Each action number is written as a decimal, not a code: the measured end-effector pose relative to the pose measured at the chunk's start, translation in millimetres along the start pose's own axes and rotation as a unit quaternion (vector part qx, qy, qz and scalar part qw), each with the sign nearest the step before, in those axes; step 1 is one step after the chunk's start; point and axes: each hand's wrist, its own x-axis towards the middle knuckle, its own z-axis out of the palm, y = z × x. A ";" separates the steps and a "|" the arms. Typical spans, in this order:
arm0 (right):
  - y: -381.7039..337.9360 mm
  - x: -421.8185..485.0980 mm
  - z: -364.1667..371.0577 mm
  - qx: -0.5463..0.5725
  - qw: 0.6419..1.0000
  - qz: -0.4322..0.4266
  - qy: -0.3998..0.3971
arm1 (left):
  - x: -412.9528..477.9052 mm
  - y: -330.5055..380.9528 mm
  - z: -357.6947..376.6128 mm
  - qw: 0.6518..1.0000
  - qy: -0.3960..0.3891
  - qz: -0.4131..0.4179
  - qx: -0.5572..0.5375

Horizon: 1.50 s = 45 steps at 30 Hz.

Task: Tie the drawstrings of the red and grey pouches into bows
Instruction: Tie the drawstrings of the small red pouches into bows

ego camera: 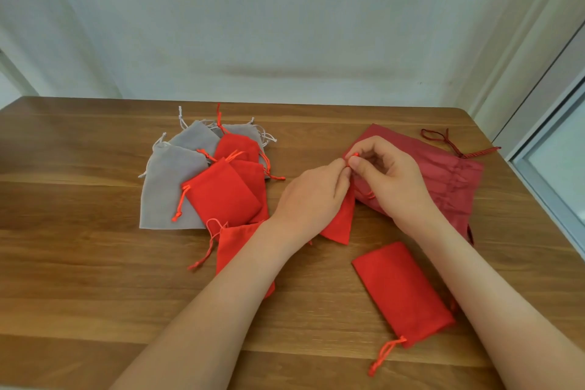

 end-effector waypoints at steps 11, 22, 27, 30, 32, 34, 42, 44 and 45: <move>-5.6 -0.6 1.2 -0.083 0.993 -0.074 0.040 | 4.5 -6.1 9.9 0.995 0.087 0.018 -0.037; -2.9 0.0 2.6 -0.117 0.990 -0.061 0.044 | 1.2 -3.5 11.9 0.996 0.078 0.045 0.005; -1.8 -0.2 1.2 -0.128 0.989 -0.065 0.028 | 0.7 -6.1 12.2 0.997 0.065 0.027 -0.014; -0.2 -1.2 2.5 -0.122 0.991 -0.053 0.010 | 0.2 -8.6 14.8 0.999 0.047 0.023 -0.014; 1.2 -0.7 3.6 -0.114 0.993 -0.044 -0.006 | 0.5 -9.8 16.2 0.999 0.034 0.002 -0.027; 2.9 0.0 4.2 -0.110 0.993 -0.042 -0.025 | 0.3 -9.0 15.6 0.996 0.038 -0.036 -0.067; 3.3 1.1 2.8 -0.058 0.997 -0.039 -0.021 | -1.4 -0.1 10.2 0.990 0.122 -0.017 -0.071; 3.3 1.9 2.9 -0.040 0.998 -0.038 -0.026 | -1.4 0.4 7.7 0.989 0.110 -0.018 -0.092; 3.2 2.2 2.6 -0.033 0.998 -0.037 -0.025 | -1.1 0.7 6.2 0.989 0.107 -0.021 -0.103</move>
